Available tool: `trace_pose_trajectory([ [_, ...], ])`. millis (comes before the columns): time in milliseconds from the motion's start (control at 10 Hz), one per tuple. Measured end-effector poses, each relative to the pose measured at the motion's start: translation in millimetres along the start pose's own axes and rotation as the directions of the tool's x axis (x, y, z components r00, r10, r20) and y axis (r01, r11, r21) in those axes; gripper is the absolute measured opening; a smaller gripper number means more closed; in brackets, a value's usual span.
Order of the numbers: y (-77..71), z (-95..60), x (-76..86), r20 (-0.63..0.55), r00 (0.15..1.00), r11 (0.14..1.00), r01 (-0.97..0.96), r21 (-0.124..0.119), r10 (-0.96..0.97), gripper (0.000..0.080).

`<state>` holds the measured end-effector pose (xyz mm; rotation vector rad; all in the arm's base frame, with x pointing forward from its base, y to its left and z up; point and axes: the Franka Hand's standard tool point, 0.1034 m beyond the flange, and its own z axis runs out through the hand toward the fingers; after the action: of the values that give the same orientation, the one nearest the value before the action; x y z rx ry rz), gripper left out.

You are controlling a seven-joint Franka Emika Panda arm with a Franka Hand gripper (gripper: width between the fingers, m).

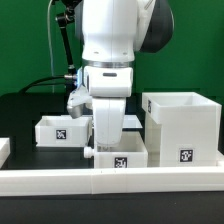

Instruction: Assemble drawer

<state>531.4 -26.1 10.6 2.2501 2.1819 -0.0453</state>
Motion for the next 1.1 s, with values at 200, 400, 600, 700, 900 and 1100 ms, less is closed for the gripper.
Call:
trace_pose_trajectory([
  [200,-2.4,3.7,1.9,0.001,1.0,1.0,0.008,0.009,-0.008,0.0041],
  [400,-1.0,3.7,10.7,0.009,0.999,0.999,0.047,0.004,-0.047,0.0041],
  [600,-0.2,3.3,11.5,0.013,0.999,0.999,0.052,0.003,-0.052,0.0041],
  [700,0.5,2.8,11.5,0.013,0.999,0.999,0.053,0.002,-0.053,0.0041],
  [900,5.4,-1.8,12.4,0.014,0.999,0.999,0.036,0.004,-0.036,0.0041],
  [1100,7.4,-11.1,7.9,0.012,1.0,0.999,0.022,-0.023,-0.022,0.0041],
])
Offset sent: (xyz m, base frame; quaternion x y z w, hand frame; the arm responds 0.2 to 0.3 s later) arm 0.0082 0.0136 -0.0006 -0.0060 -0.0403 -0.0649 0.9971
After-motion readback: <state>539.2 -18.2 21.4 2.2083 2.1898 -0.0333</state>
